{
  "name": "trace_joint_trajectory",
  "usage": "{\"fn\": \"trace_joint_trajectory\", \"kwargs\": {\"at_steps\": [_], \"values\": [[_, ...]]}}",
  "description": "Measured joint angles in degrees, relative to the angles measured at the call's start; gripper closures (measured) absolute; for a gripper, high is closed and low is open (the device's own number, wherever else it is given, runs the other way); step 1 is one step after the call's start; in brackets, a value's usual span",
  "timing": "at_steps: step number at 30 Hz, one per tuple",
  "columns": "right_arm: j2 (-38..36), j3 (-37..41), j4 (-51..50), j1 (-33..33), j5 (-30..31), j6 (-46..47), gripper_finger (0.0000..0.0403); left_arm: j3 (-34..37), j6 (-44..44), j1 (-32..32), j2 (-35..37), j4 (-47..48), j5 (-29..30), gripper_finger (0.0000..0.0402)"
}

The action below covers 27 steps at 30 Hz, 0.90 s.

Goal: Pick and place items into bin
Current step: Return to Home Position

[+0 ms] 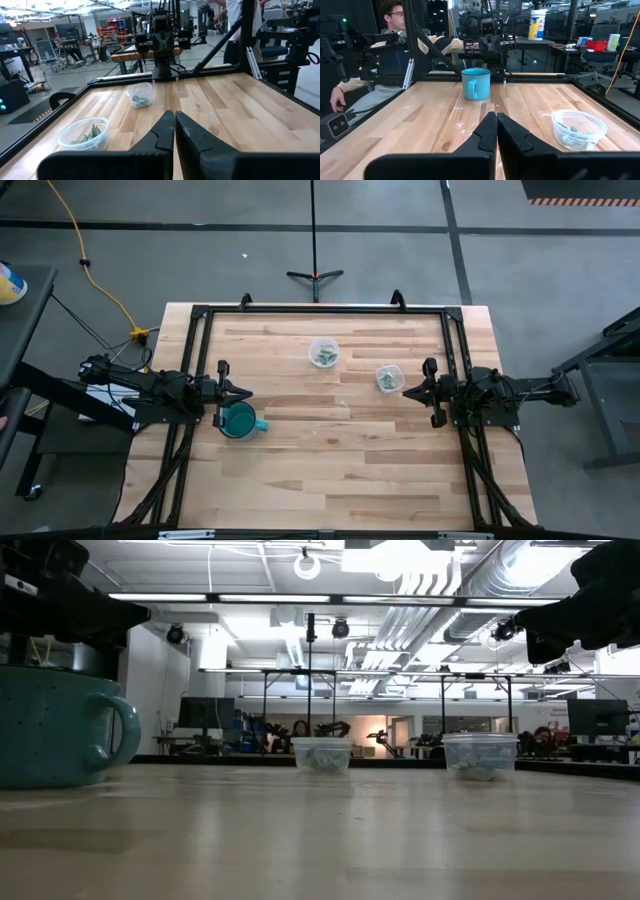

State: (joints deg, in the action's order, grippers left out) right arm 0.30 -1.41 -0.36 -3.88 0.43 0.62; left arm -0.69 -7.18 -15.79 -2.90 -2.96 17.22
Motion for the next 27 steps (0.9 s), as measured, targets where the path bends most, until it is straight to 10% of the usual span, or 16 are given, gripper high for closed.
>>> {"fn": "trace_joint_trajectory", "kwargs": {"at_steps": [27], "values": [[0.02,0.0,0.01,0.02,0.0,0.0,0.0395,0.0,0.02,0.02,0.0,0.0,0.0,0.0353]]}}
